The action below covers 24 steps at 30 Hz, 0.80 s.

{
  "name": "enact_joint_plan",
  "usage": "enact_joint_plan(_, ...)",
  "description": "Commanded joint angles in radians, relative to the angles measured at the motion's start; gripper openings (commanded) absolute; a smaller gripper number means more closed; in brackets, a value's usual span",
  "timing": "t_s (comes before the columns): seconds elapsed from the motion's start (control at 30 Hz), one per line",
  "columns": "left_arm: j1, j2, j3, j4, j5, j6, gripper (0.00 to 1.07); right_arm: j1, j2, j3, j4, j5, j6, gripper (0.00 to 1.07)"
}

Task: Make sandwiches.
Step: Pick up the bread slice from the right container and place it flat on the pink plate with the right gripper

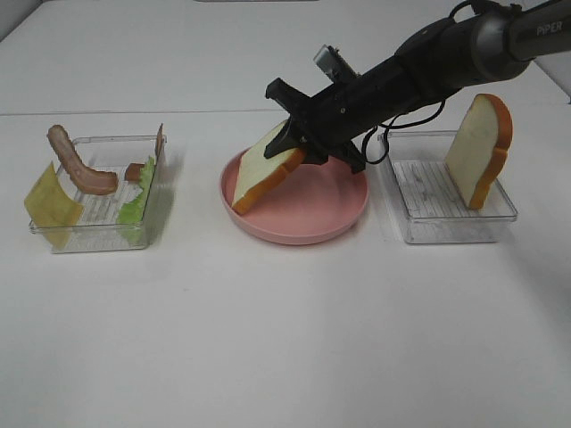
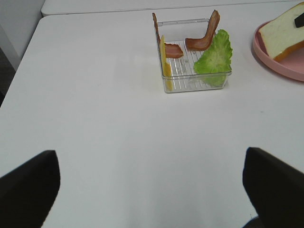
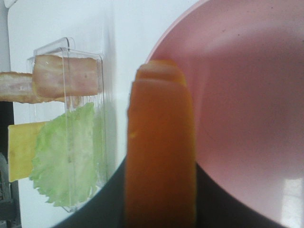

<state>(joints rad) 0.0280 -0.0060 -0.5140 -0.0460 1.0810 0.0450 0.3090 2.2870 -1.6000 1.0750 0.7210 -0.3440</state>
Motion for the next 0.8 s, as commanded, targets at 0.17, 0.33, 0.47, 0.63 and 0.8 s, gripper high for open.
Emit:
enact_joint_plan(0.17,0.0,-0.012,0.0,0.0,-0.005,-0.005,1.0,-0.002,0.009,-0.01,-0.116,0.004,0.047,0.0)
enact_joint_plan(0.33,0.0,-0.012,0.0,0.0,-0.005,-0.005,1.0,-0.002,0.006,-0.01,-0.118,0.003,0.062,0.0)
enact_joint_plan(0.47,0.0,-0.012,0.0,0.0,-0.005,-0.005,1.0,-0.002,0.006,-0.01,-0.131,0.012,0.066,0.29)
enact_joint_plan(0.63,0.0,-0.012,0.0,0.0,-0.005,-0.005,1.0,-0.002,-0.01,-0.01,-0.17,0.028,0.077,0.72)
enact_joint_plan(0.8,0.0,-0.012,0.0,0.0,-0.005,-0.005,1.0,-0.002,-0.041,-0.01,-0.265,0.025,0.146,0.76)
